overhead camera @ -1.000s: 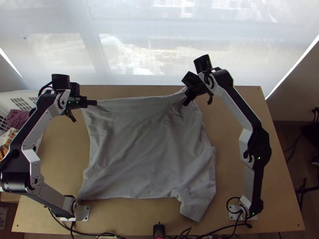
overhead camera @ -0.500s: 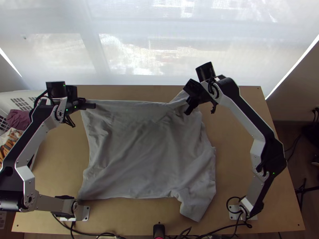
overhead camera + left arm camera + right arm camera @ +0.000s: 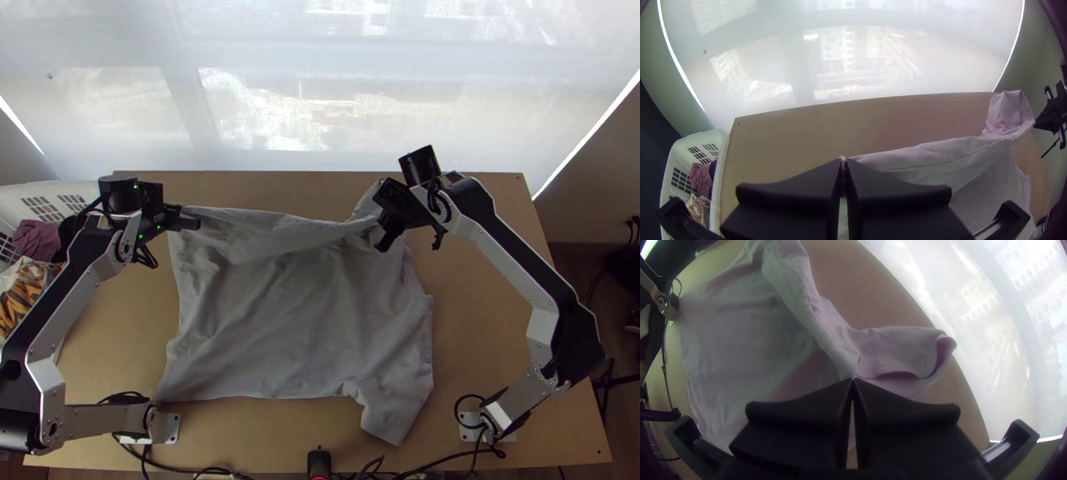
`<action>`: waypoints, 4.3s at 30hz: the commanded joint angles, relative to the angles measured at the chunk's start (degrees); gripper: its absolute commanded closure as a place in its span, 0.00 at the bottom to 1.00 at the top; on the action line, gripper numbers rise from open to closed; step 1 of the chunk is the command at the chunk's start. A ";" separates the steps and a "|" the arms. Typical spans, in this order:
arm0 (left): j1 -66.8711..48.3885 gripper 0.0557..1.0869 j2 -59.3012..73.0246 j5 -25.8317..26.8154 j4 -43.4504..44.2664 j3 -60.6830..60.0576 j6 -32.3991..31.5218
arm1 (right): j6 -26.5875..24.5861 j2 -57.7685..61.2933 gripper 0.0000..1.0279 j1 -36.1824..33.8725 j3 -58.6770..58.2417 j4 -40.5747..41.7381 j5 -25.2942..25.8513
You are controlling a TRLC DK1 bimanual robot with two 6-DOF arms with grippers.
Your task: Fold the t-shirt
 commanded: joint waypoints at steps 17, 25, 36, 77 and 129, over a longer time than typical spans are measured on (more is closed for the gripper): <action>1.71 0.97 -13.38 -0.24 1.49 -13.24 0.43 | 1.22 -11.46 0.97 2.16 -15.74 1.79 0.00; 0.66 0.97 -17.34 -0.16 1.31 -19.22 0.52 | 1.57 -13.21 0.97 4.44 -20.58 2.67 0.00; -2.24 0.97 -19.62 -0.16 1.58 -25.46 -0.27 | 1.57 -14.53 0.97 5.50 -29.01 5.74 0.09; -2.95 0.12 -38.43 3.80 -58.01 -23.26 -0.89 | 3.94 -25.08 0.04 1.63 -32.27 7.33 0.88; -8.04 0.39 0.68 2.22 -51.51 -24.31 -4.93 | 4.64 -27.28 0.04 1.80 -25.94 2.05 0.79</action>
